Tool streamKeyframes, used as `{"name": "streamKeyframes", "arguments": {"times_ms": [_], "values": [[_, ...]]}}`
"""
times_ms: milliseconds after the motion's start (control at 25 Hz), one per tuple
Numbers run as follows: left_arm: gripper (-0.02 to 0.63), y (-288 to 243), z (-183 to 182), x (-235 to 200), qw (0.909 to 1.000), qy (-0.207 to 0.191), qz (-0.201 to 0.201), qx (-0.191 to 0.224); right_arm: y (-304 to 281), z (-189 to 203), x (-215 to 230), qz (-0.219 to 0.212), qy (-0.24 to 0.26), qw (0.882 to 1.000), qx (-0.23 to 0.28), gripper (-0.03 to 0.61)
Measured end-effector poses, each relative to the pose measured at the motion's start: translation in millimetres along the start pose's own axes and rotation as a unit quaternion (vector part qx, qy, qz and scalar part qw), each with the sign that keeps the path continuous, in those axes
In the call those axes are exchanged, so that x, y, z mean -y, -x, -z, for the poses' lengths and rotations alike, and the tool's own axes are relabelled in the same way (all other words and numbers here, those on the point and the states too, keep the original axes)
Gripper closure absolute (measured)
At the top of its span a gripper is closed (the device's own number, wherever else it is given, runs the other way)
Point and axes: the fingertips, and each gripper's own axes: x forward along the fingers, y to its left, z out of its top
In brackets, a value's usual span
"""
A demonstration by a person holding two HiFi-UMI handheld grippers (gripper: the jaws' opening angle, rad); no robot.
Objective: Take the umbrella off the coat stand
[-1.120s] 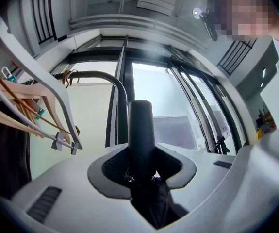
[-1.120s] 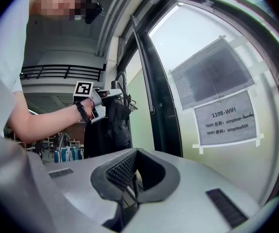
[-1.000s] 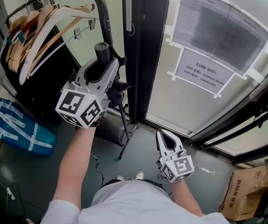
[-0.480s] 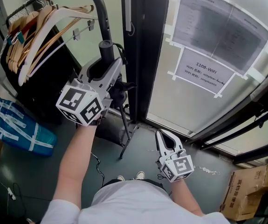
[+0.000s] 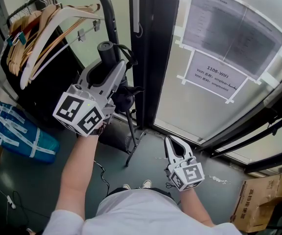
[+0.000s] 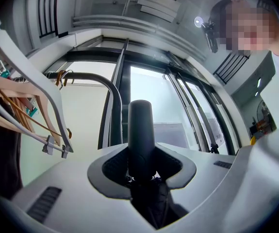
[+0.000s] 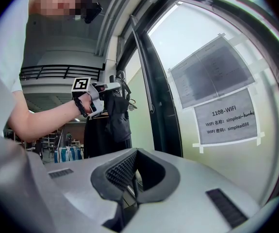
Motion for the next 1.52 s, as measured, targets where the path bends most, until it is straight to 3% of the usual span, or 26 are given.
{"name": "streamKeyframes", "arguments": {"times_ms": [680,1520], "values": [[0.457,63,9,-23,0.9984,-0.021,-0.051,-0.014,-4,-2,-22,-0.013,0.004,1.0,-0.006,0.56],[0.457,196,113,-43,0.9855,-0.022,-0.138,-0.096,13,-6,-8,0.036,0.017,0.999,-0.013,0.56]]}}
